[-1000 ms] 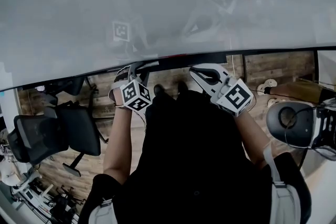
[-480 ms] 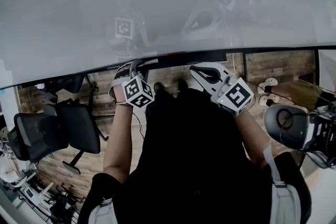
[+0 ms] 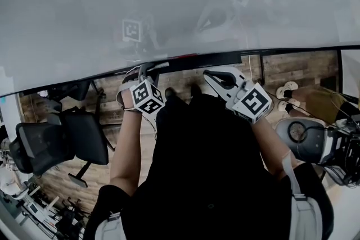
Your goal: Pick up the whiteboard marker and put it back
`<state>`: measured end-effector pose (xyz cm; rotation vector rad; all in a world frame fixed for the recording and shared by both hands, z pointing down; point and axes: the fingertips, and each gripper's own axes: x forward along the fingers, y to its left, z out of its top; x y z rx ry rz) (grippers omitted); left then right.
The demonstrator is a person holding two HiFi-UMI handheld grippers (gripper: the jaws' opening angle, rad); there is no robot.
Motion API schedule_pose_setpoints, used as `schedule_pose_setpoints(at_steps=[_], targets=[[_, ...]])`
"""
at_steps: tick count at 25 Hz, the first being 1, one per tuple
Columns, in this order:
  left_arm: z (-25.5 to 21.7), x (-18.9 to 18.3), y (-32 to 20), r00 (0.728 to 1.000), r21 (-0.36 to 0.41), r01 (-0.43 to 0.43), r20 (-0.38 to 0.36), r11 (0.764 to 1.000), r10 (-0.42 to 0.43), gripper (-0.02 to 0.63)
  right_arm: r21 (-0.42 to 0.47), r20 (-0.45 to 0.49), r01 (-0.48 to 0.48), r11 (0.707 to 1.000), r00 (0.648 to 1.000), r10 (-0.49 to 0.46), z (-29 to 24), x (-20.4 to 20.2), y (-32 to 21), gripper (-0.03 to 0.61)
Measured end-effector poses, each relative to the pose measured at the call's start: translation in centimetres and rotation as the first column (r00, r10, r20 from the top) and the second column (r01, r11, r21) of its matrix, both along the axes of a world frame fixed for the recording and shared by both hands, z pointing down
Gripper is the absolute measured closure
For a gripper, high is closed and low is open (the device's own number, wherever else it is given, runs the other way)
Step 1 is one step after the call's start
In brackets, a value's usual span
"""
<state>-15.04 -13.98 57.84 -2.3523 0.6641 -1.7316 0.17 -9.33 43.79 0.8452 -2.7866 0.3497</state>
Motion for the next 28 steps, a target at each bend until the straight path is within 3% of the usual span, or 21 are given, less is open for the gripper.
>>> schedule_pose_setpoints(at_steps=[12, 19, 24, 28], targets=[[-1.2, 0.6, 0.3, 0.999, 0.016, -0.023, -0.036, 1.0, 0.023, 0.542, -0.006, -0.025, -0.002, 1.0, 1.0, 0.002, 0.1, 0.0, -0.4, 0.555], [-4.6, 1.0, 0.9, 0.995, 0.112, -0.005, -0.102, 0.994, 0.016, 0.544, 0.04, 0.042, 0.067, 0.997, 0.997, -0.069, -0.4, -1.2, 0.2, 0.557], [-9.7, 1.3, 1.2, 0.967, 0.203, 0.061, -0.255, 0.977, -0.008, 0.545, 0.057, 0.028, 0.115, 0.992, 0.993, -0.117, -0.8, -2.4, 0.3, 0.555], [-14.8, 1.0, 1.6, 0.884, 0.232, 0.153, -0.467, 0.961, -0.028, 0.545, 0.069, 0.011, 0.153, 0.986, 0.988, -0.154, -1.3, -3.8, -0.1, 0.555]])
